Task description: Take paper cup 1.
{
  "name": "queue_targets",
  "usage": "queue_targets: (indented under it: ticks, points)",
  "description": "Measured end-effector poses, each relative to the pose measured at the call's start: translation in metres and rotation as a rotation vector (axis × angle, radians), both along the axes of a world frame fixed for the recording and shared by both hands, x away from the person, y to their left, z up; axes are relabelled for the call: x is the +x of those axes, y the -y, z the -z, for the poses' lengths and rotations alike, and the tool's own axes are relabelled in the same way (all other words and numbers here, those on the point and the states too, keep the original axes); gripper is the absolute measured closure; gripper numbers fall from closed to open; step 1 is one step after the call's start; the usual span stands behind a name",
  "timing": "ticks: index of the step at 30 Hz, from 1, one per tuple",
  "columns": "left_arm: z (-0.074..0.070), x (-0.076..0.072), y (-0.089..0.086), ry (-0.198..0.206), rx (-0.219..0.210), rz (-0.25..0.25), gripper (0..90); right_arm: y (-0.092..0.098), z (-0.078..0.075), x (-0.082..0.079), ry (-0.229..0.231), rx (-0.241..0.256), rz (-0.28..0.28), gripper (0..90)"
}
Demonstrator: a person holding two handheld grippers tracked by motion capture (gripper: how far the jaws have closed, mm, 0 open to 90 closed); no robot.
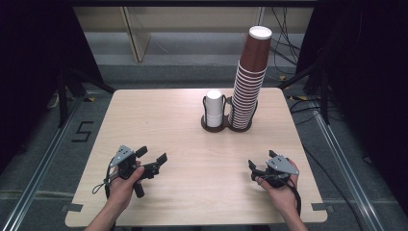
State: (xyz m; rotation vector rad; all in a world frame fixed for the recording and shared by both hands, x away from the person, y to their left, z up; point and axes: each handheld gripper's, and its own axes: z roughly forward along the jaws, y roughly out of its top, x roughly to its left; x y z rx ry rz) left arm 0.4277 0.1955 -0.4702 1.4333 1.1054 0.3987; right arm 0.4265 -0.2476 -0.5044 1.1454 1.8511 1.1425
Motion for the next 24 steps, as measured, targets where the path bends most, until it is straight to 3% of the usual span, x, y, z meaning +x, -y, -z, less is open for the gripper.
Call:
queue_targets:
  ticks: [3,6,8,12,15,18,19,23,24]
  points:
    - [-0.003,0.003,0.004,-0.015,-0.039,0.036,3.8,0.001,-0.001,-0.001,0.006,-0.015,0.008,15.9]
    - [-0.005,0.005,0.010,-0.010,-0.067,0.069,3.8,0.001,0.000,0.000,0.027,-0.041,-0.032,16.1]
    - [-0.005,0.006,0.012,-0.009,-0.068,0.079,3.8,-0.002,0.000,-0.004,0.009,-0.012,-0.010,16.0]
    - [-0.004,0.000,0.013,-0.012,-0.059,0.100,3.8,0.000,0.000,-0.001,0.005,-0.034,-0.043,16.4]
    - [-0.004,-0.003,0.012,-0.001,-0.053,0.102,3.7,0.000,0.000,-0.002,-0.020,-0.016,-0.016,17.1]
    - [-0.005,-0.004,0.013,0.007,-0.032,0.104,3.8,0.000,0.000,0.000,-0.010,-0.032,-0.027,17.2]
    - [-0.006,-0.004,0.013,0.013,-0.029,0.106,3.8,-0.002,0.000,-0.001,-0.028,-0.019,-0.015,17.2]
    - [-0.012,0.000,0.016,0.015,-0.016,0.108,6.2,-0.003,-0.002,0.002,-0.016,-0.005,-0.029,17.2]
    - [-0.017,0.004,0.018,0.034,0.001,0.117,6.3,-0.006,-0.007,0.003,-0.003,0.012,-0.036,17.3]
